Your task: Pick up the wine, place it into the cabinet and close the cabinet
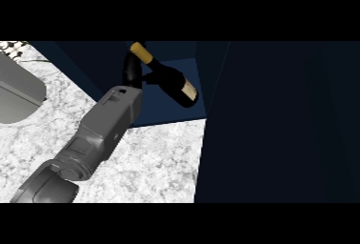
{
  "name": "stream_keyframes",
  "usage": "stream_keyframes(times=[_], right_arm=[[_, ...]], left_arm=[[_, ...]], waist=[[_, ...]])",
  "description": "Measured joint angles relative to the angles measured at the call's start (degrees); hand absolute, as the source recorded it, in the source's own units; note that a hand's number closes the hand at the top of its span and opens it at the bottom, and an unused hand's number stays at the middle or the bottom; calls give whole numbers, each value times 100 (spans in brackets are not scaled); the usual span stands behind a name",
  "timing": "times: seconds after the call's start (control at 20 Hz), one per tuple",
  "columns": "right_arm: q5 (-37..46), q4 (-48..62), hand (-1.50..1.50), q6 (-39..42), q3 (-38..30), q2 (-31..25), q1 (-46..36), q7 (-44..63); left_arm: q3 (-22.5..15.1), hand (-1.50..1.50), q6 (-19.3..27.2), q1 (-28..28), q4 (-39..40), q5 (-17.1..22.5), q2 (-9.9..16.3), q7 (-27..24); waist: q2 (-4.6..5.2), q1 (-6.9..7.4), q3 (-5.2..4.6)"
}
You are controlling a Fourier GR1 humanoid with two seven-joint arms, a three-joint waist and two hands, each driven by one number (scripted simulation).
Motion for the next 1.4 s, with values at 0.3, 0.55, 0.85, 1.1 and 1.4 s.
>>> stream_keyframes(times=[0.3,0.55,0.85,1.1,1.4], right_arm=[[-10,8,-150,-1,-10,27,47,-29],[-19,-5,-150,7,-76,-5,90,-24],[-11,-38,-150,-58,-31,-47,253,-42],[-14,-79,-150,-72,-155,-180,432,-54],[-10,-96,-150,-115,-217,-213,498,-21]], left_arm=[[227,150,-633,-97,-190,197,-10,-217],[402,150,-1215,-198,-350,347,-52,-407],[513,-150,-1735,-295,-405,426,-186,-415],[529,-150,-1922,-319,-516,449,-292,-300],[423,-150,-2003,-151,-753,500,-372,-245]], waist=[[-11,45,-5],[-42,123,-3],[-115,249,4],[-176,394,9],[-218,493,11]])
